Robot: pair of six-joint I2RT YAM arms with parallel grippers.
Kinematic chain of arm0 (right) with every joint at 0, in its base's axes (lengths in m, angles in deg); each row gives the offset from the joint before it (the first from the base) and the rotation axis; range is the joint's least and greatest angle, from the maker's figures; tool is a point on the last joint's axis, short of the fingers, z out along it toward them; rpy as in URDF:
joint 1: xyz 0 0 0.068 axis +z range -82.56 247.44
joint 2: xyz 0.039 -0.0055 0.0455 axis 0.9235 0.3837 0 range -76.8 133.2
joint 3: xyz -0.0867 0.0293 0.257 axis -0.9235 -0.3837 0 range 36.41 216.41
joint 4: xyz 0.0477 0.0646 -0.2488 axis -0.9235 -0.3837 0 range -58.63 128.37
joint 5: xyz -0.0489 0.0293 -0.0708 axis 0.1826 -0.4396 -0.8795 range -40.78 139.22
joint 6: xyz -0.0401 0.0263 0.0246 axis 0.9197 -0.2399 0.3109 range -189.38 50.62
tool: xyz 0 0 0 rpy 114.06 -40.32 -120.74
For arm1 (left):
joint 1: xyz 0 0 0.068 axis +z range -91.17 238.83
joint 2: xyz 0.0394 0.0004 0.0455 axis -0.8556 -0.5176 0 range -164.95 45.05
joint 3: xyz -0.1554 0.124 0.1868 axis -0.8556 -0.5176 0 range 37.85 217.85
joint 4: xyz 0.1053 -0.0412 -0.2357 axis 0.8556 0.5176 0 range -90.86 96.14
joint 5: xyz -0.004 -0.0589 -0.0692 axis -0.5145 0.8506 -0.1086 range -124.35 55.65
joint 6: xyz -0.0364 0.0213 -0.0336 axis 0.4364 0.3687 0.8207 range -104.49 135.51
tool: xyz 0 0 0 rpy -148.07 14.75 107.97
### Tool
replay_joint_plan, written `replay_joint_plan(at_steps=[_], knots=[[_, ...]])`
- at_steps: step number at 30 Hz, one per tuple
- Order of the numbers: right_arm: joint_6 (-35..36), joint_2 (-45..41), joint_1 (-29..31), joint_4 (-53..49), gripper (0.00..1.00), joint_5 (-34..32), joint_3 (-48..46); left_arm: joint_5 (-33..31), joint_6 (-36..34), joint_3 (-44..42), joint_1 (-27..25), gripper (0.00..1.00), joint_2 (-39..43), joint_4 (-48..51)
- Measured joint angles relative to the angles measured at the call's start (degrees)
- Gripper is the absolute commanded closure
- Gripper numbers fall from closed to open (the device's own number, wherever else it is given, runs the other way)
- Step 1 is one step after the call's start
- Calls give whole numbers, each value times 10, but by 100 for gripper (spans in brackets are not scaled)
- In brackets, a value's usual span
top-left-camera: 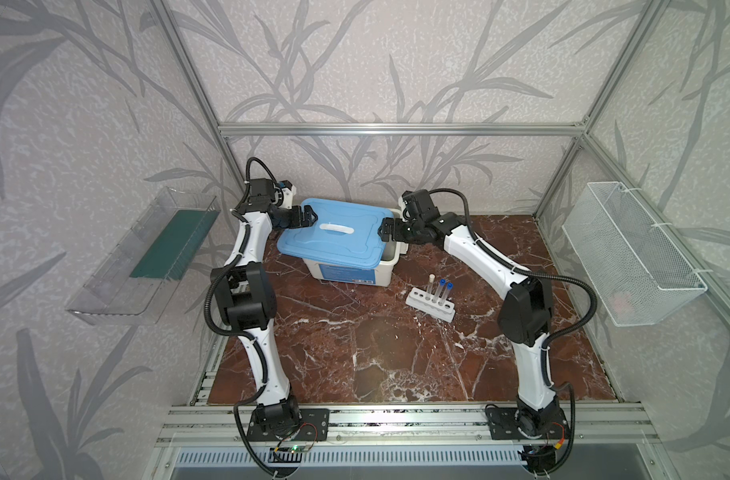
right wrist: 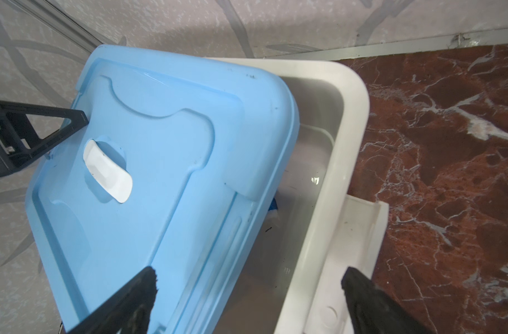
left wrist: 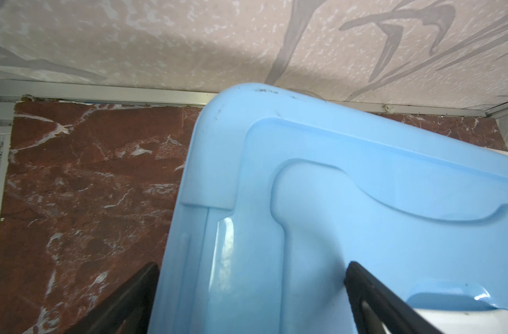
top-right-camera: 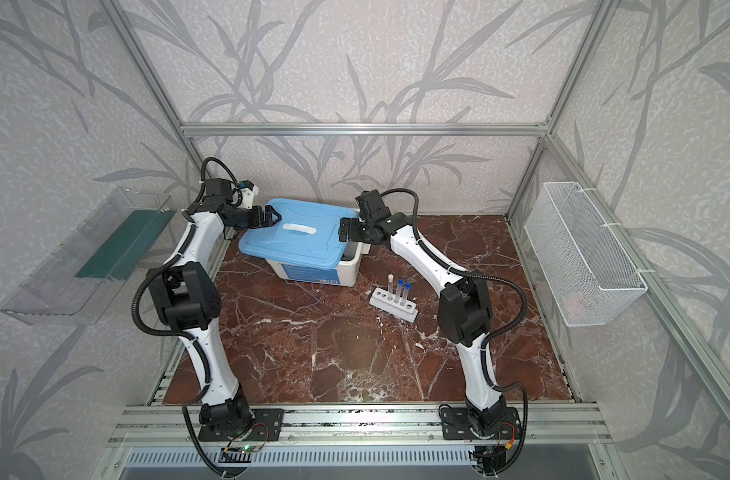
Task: Organize the chemistry lab equipment
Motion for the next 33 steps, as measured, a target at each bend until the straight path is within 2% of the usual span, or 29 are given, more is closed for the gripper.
replay_joint_plan(at_steps=[17, 27, 33], knots=[[5, 12, -3, -2, 1, -5, 3, -4, 46, -52, -23, 0, 24, -62], [19, 49, -7, -14, 29, -19, 47, -8, 54, -52, -27, 1, 24, -64], [27, 72, -16, -34, 41, -17, 91, -10, 54, -52, -29, 0, 26, -61]])
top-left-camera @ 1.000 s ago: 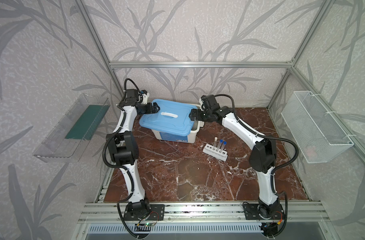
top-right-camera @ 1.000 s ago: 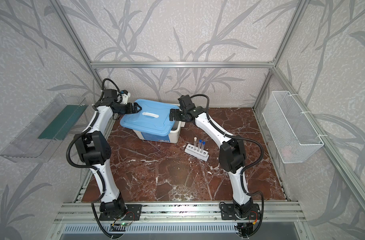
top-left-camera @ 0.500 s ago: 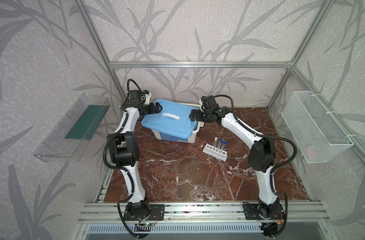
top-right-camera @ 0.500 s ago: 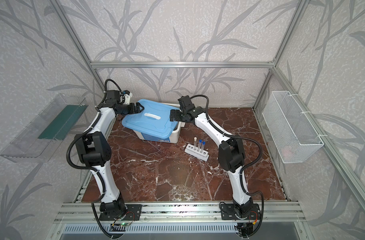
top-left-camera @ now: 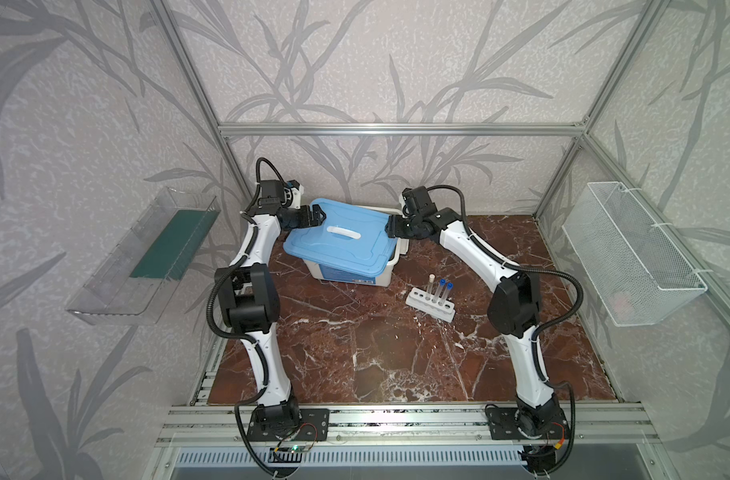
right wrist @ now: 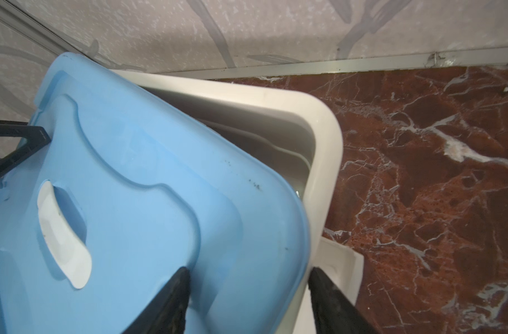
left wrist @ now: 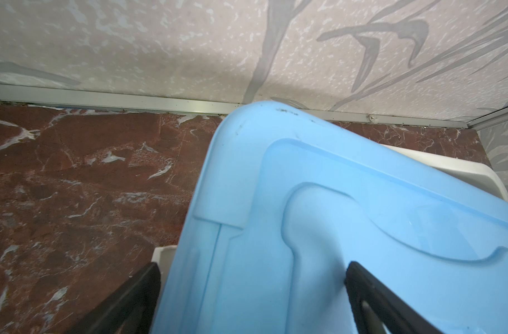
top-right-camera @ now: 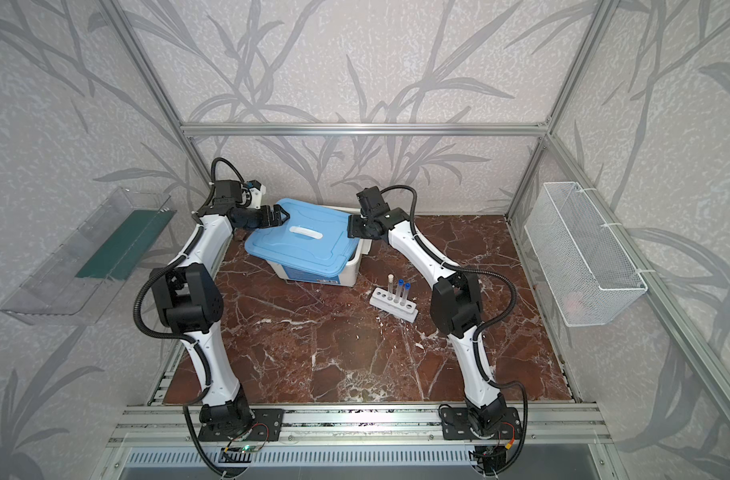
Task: Organize the chemistry lab equipment
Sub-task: 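Press the blue lid down onto the tub rim with both grippers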
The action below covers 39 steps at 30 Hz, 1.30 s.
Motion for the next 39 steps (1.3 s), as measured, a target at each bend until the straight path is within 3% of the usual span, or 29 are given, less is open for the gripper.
replay_joint_plan(at_steps=[4, 20, 31, 39], knots=[[3, 12, -6, -10, 47, 1, 25, -2, 0, 0, -1, 1, 0, 2], [21, 102, -25, -80, 55, 11, 186, -11, 9, -28, -5, 0, 23, 7], [27, 178, -39, -115, 52, 26, 316, -17, 15, -40, -10, 1, 35, 7], [29, 188, -46, -114, 43, 42, 325, -17, 20, -40, -14, 0, 35, 6]])
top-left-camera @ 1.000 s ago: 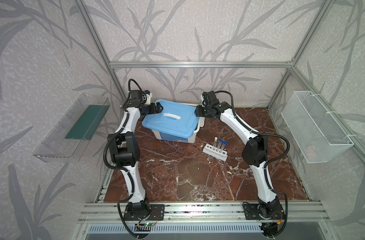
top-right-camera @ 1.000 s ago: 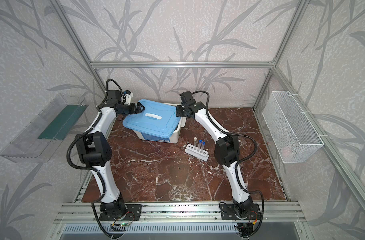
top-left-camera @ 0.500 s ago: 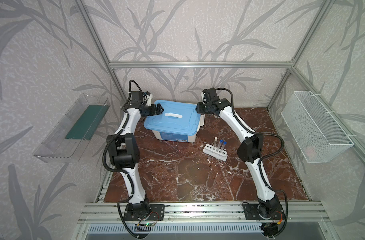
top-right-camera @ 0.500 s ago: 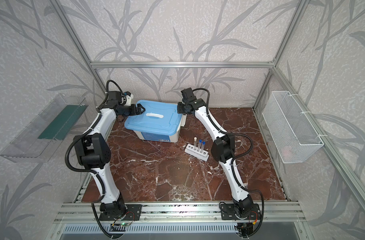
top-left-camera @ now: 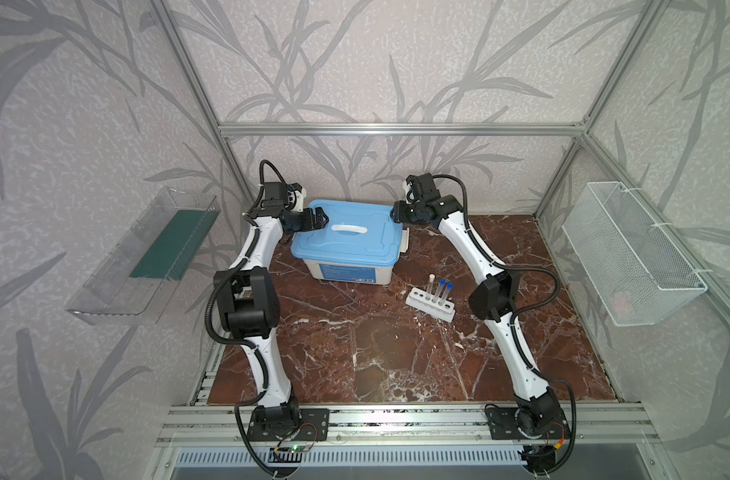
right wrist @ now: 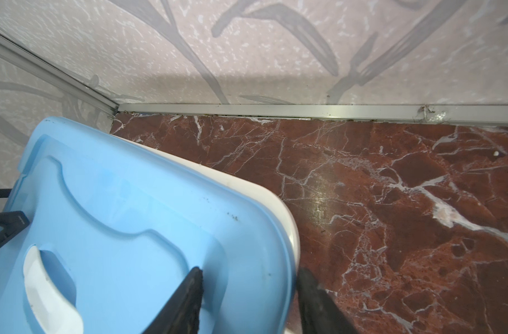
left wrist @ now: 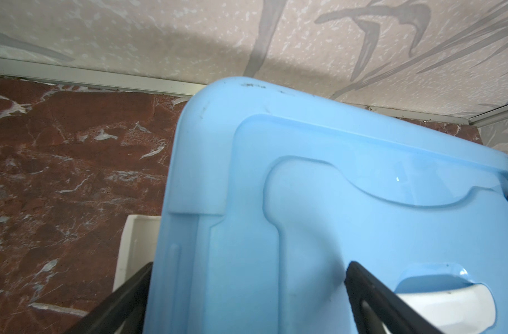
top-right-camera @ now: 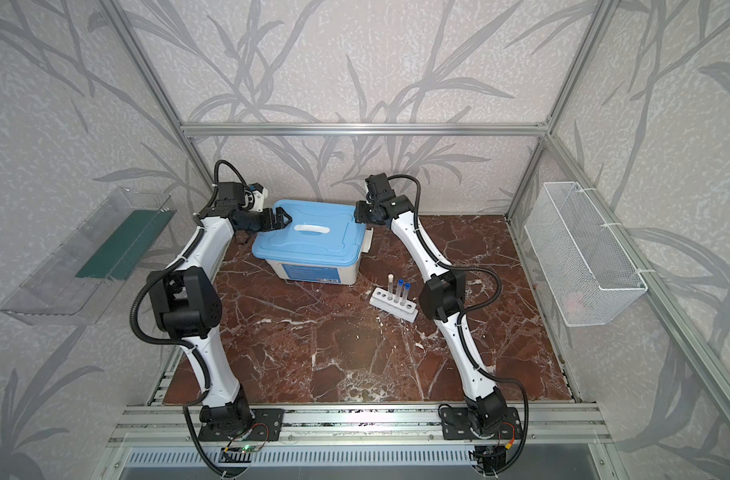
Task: Organize the chemistry lab equipment
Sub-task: 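Press the blue lid down onto the tub rim with both grippers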
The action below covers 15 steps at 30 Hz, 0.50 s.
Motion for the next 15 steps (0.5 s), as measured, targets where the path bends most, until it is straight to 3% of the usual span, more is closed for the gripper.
replay_joint_plan(at_steps=[7, 15], knots=[[-2, 9, -5, 18, 29, 9, 0, -3, 4, -2, -1, 0, 0, -1], [-2, 15, -12, 28, 26, 19, 0, -9, 18, -5, -6, 1, 0, -7]])
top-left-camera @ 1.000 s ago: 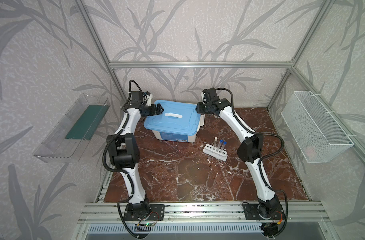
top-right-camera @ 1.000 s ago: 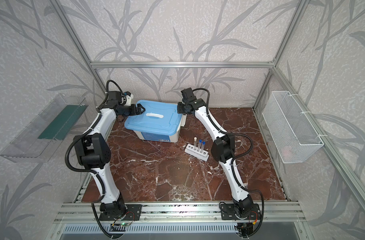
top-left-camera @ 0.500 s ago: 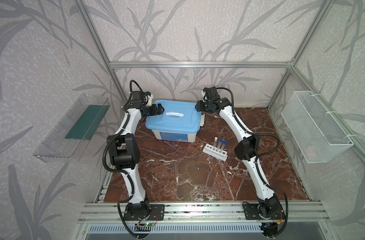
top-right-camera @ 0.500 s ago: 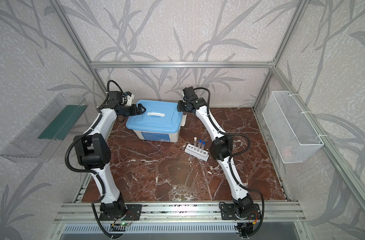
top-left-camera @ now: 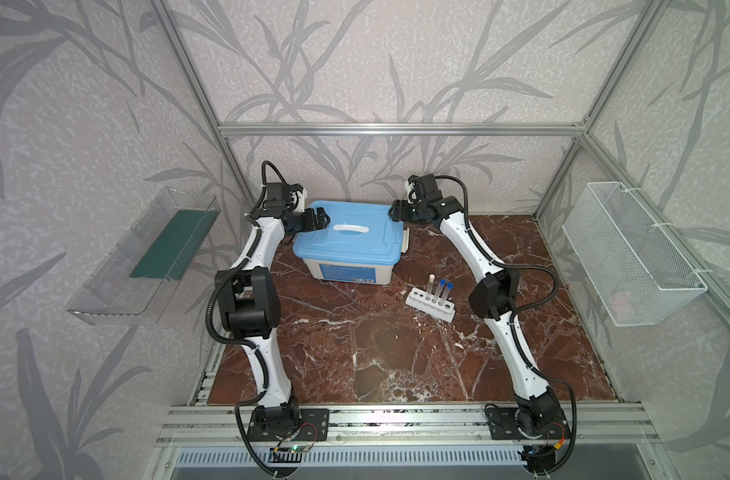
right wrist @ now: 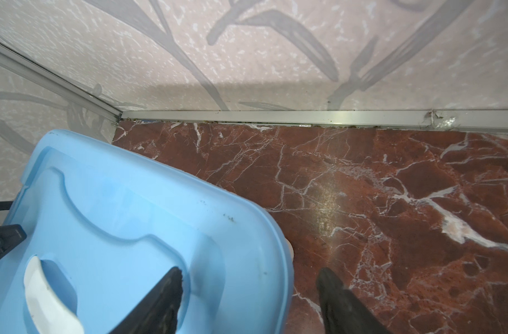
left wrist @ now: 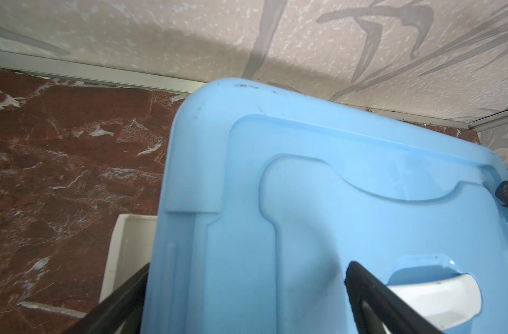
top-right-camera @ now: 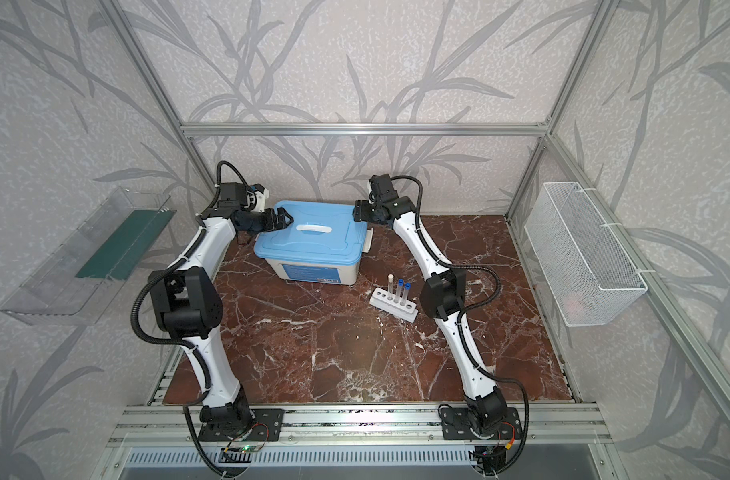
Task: Organize the chemistry lab equipment
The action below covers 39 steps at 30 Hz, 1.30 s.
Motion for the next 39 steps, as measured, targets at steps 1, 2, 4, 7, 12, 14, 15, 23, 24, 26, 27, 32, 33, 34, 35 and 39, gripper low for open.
replay_joint_plan(at_steps=[1, 2, 4, 7, 12, 14, 15, 23, 24, 26, 27, 32, 33, 34, 35, 39], knots=[[0, 1, 0, 0, 27, 0, 0, -2, 2, 0, -1, 1, 0, -1], [0, 1, 0, 0, 26, 1, 0, -5, 3, 0, -1, 0, 0, -1], [0, 1, -1, 0, 24, 4, 0, -9, 7, 0, -2, 0, 1, -2], [1, 1, -2, 0, 20, 10, 0, -15, 9, 0, -4, 1, 3, -2], [7, 0, -4, 0, 6, 20, 0, -26, 8, 1, -7, 1, 11, 0], [11, -2, -5, -2, 1, 23, 0, -29, 7, 7, -7, 1, 15, 3], [13, -4, -6, -2, 1, 25, 0, -30, 7, 9, -7, 0, 18, 2], [16, -61, -8, -4, 1, 47, -25, -43, -7, 25, -9, 1, 52, 3], [16, -70, -8, -4, 1, 49, -31, -45, -9, 25, -9, 1, 54, 3], [21, -94, -7, -4, 1, 51, -52, -49, -14, 25, -10, 0, 56, 4], [23, -105, -7, -3, 1, 51, -63, -51, -16, 25, -11, 0, 57, 4], [27, -187, -6, 12, 4, 55, -170, -63, -22, -17, -36, 0, 103, -12], [26, -201, -6, 19, 6, 55, -192, -66, -23, -28, -46, 0, 117, -17], [26, -219, -6, 28, 8, 56, -222, -68, -24, -38, -59, 0, 132, -23], [25, -233, -6, 37, 10, 58, -248, -69, -23, -47, -73, 1, 146, -31], [19, -270, -3, 73, 13, 65, -330, -65, -19, -91, -116, 0, 187, -76]])
